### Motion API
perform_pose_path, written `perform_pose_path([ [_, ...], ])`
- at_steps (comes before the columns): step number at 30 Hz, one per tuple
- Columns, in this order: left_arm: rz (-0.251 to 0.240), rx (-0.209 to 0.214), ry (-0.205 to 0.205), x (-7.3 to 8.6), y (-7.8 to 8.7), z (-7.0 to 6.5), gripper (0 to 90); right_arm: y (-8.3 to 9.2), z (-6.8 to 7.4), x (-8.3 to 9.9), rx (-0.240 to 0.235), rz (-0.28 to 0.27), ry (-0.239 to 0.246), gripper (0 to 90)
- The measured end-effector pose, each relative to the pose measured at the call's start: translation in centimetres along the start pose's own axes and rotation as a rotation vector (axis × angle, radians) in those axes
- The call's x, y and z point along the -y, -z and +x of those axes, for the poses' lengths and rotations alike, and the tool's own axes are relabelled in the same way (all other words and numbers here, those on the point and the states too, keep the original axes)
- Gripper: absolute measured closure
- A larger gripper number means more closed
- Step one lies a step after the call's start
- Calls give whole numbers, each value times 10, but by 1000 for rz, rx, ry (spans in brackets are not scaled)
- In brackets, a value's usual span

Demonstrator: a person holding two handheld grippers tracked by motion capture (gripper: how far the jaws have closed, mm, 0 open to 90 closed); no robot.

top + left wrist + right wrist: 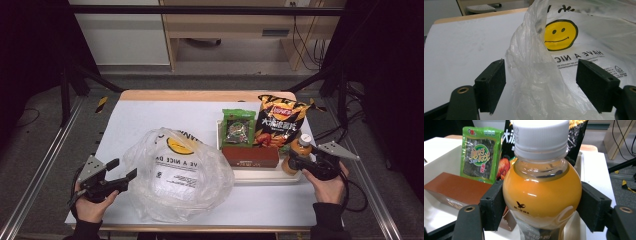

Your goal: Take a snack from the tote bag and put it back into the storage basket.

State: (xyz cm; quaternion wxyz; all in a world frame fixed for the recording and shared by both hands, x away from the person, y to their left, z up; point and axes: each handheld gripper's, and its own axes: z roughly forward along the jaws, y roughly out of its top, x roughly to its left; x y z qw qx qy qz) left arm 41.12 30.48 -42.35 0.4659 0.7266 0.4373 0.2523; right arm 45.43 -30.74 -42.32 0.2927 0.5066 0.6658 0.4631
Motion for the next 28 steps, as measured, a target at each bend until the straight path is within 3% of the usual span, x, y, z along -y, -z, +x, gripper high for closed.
perform_pose_path([
  [9, 6, 0, 2, 1, -2, 0, 233, -2, -1, 6, 3, -20, 1, 297],
  [13, 5, 3, 2, 1, -2, 0, 228, 0, 1, 8, 13, -34, -2, 221],
  [21, 5, 6, 4, 0, -1, 1, 214, 21, 6, 7, 33, -97, 0, 158],
  [28, 9, 4, 13, 0, -1, 4, 213, 35, 8, 16, 66, -54, 31, 153],
])
